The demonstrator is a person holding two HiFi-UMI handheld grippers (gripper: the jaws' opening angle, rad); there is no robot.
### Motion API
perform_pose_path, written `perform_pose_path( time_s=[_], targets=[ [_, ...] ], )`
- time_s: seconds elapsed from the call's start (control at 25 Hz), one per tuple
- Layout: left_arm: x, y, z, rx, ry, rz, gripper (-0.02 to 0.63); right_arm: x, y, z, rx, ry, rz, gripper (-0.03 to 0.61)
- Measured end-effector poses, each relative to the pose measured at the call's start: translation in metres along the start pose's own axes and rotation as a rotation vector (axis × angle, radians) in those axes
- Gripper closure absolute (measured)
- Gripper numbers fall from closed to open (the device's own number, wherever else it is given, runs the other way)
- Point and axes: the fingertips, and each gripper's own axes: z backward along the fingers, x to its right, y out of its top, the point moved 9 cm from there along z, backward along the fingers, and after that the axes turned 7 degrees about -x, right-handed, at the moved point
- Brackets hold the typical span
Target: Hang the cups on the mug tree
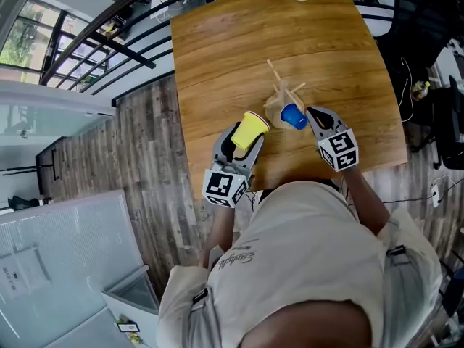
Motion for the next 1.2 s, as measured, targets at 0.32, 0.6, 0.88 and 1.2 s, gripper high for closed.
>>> perform_pose_path(
  time_s=[0.32, 0.6, 0.88, 1.2],
  targets=[
    [0.000, 0.005, 0.001, -0.025, -0.015, -0.021, 0.341, -0.003, 0.008, 0.021, 0.044, -0.022, -0.018, 0.584],
    [-0.010, 0.007, -0.012, -0.055, -0.028, -0.037, 0.341, 0.000, 0.014, 0.032, 0.057, -0.029, -0.009, 0.584],
    [-0.020, 0.006, -0.025, -0.126, -0.050, -0.053, 0.341, 0.001, 0.008, 0.044, 0.044, -0.045, -0.031, 0.584],
    [-0.022, -0.004, -0.047, -0.215, -0.090, -0.078, 0.341, 0.003, 0.002, 0.040, 0.040, -0.033, -0.030, 0.584]
  ],
)
